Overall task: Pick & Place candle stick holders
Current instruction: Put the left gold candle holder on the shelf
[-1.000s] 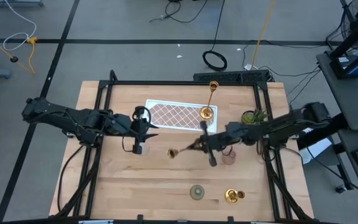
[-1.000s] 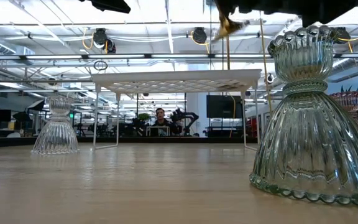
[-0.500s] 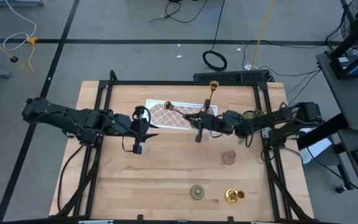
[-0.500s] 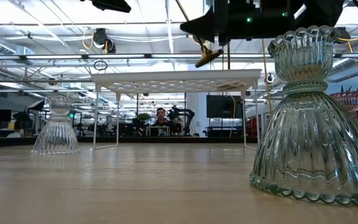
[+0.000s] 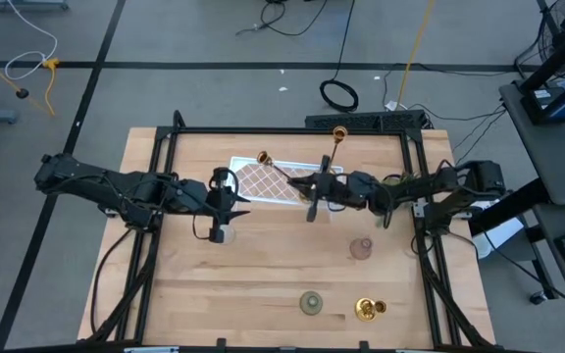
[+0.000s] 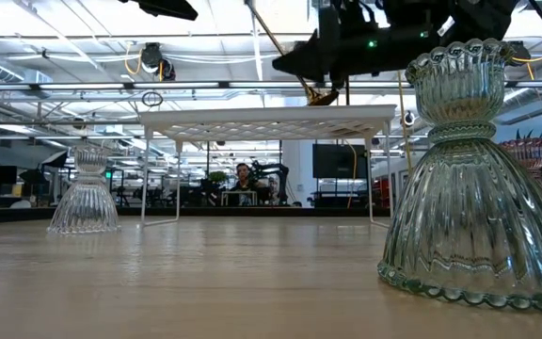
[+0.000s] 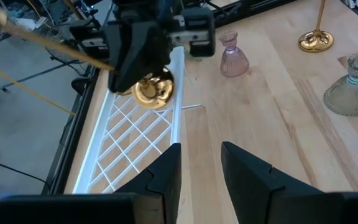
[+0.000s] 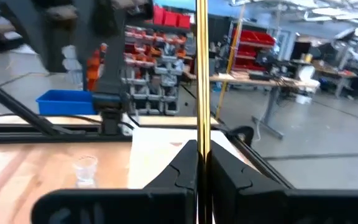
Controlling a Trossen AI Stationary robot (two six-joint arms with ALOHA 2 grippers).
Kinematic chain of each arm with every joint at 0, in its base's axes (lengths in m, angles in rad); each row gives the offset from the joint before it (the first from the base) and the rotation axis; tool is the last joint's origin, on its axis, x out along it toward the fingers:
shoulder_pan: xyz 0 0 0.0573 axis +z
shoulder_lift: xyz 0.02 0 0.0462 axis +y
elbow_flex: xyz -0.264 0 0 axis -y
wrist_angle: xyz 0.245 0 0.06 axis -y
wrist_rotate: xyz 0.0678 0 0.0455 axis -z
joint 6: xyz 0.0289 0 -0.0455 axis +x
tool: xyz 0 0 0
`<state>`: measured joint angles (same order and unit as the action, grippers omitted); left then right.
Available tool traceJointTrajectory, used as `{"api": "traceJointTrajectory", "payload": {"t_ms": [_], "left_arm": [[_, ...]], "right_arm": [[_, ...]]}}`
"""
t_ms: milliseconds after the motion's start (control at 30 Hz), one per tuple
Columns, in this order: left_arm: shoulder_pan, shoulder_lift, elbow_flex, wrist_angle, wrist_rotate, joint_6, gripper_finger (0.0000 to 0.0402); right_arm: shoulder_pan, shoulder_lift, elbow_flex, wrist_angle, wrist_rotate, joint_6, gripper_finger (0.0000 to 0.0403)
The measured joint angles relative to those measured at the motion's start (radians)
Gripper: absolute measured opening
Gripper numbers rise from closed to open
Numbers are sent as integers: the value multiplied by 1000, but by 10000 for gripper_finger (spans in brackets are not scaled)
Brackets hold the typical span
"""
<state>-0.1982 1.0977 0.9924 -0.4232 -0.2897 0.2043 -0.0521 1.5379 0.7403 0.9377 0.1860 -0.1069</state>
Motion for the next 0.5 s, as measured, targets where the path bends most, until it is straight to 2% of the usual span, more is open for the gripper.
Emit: {"api": "traceJointTrajectory", "payload": {"t_ms": [367,500], "left_arm": [[0,0,0,13,-1,-3,120],[0,0,0,14,-1,0,120]], "right_arm": [[-1,0,0,-7,-7,-13,11],[0,20,3,10,-57,-11,13]]}}
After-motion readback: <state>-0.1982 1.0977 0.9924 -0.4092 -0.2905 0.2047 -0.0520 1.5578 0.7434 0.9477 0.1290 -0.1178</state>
